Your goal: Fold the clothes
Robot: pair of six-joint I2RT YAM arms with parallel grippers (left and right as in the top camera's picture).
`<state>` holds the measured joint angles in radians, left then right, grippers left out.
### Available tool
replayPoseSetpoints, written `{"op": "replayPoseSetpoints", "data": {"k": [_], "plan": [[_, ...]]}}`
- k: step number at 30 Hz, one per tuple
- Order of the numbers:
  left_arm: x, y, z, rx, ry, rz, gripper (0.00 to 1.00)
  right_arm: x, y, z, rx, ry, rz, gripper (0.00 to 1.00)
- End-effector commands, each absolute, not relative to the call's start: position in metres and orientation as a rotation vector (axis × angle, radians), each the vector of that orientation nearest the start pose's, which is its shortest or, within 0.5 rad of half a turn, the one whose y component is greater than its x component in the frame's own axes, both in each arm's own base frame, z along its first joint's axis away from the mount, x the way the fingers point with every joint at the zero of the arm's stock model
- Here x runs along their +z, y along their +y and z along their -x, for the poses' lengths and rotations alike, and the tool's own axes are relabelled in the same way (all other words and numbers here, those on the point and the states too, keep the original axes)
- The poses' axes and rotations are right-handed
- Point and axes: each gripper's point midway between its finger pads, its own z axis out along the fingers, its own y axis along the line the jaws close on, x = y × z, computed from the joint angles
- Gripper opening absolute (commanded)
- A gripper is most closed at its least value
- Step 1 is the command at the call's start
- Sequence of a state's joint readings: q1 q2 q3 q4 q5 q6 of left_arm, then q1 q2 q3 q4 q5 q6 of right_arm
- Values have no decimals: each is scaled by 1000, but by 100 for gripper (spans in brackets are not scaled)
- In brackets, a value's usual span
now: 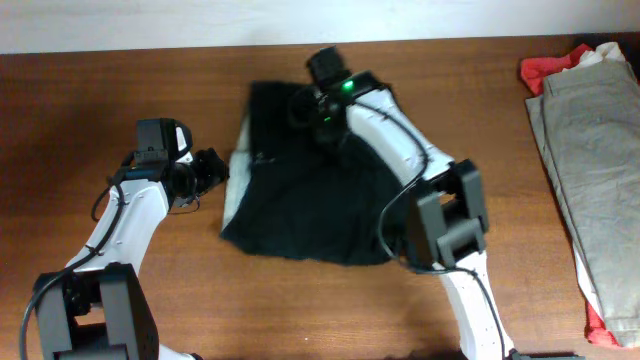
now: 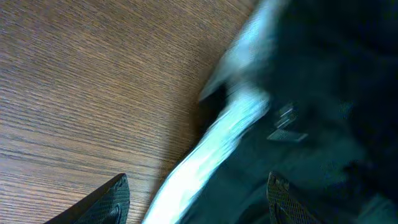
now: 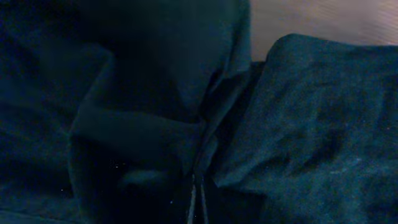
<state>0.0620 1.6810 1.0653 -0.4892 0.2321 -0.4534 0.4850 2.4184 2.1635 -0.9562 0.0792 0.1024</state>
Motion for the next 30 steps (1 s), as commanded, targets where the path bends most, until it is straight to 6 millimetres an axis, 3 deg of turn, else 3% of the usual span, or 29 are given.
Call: {"op": "replayPoseSetpoints", "data": {"k": [1, 2, 4, 5, 8, 13, 16, 17, 18, 22, 23, 24, 29, 30], "plan": [[69, -18, -397, -446, 2627, 589, 70, 61, 306, -470, 156, 2682, 706, 4], [69, -18, -397, -445, 2627, 590, 70, 54, 323, -458, 166, 2683, 765, 4], [70, -17, -399, -446, 2619, 587, 70, 50, 329, -452, 148, 2680, 787, 4], [71, -16, -403, -439, 2604, 582, 76, 50, 324, -457, 147, 2682, 770, 4], [67, 11, -429, -236, 2510, 547, 76, 49, 306, -465, 152, 2712, 724, 4], [3, 15, -459, -224, 2502, 551, 76, 47, 303, -461, 143, 2732, 729, 4], [-2, 15, -470, -235, 2463, 539, 35, 47, 302, -460, 142, 2734, 730, 4], [3, 16, -476, -239, 2433, 531, 13, 47, 302, -460, 141, 2736, 730, 4], [5, 16, -478, -240, 2423, 529, 4, 46, 302, -459, 140, 2741, 732, 4], [4, 19, -477, -230, 2417, 568, 1, 47, 290, -466, 124, 2745, 700, 4], [4, 19, -477, -229, 2419, 570, 1, 47, 281, -472, 118, 2754, 659, 4], [3, 19, -476, -225, 2423, 572, 1, 47, 255, -487, 58, 2775, 501, 4], [0, 23, -472, -193, 2436, 586, 1, 45, 149, -522, 18, 2842, 162, 4], [-1, 26, -471, -183, 2441, 595, 1, 45, 141, -524, 20, 2844, 139, 4]]}}
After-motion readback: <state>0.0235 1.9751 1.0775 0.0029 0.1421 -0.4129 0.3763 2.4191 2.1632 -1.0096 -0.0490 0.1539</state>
